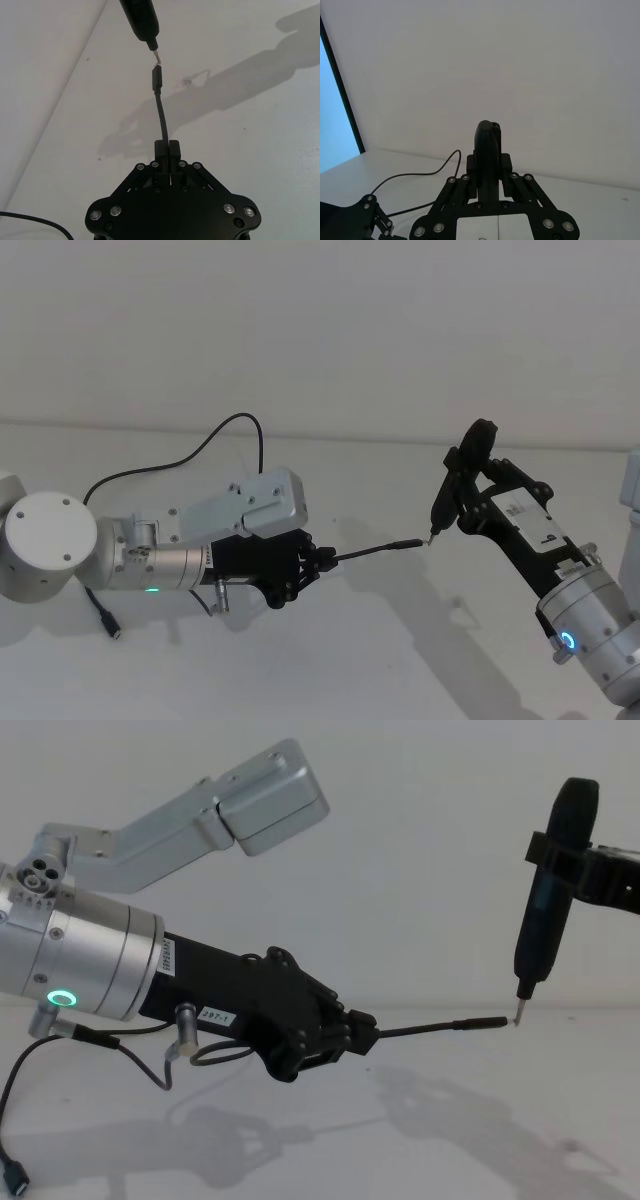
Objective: Pick up the data cable with the one hand.
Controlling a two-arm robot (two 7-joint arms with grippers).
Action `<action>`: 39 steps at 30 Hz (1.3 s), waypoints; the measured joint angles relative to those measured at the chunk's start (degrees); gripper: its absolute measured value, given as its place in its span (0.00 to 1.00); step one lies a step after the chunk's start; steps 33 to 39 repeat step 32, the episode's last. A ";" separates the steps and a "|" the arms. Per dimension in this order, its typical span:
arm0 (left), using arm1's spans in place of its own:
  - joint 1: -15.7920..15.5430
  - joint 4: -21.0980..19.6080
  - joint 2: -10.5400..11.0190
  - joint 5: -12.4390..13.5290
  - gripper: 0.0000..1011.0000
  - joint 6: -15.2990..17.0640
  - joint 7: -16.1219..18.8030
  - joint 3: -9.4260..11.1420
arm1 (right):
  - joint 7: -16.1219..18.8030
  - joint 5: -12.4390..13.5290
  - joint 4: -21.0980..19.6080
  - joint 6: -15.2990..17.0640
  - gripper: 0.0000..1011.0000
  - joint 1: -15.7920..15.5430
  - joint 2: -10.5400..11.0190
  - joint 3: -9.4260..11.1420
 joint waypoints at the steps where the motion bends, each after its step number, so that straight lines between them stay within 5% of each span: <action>1: 0.00 0.00 0.00 0.00 0.04 0.00 0.00 0.00 | 0.02 0.05 0.00 -0.01 0.27 0.01 0.01 -0.02; 39: 0.00 0.00 -0.01 0.00 0.04 0.00 0.00 0.00 | 0.35 0.58 0.10 -0.18 0.27 0.15 0.18 -0.34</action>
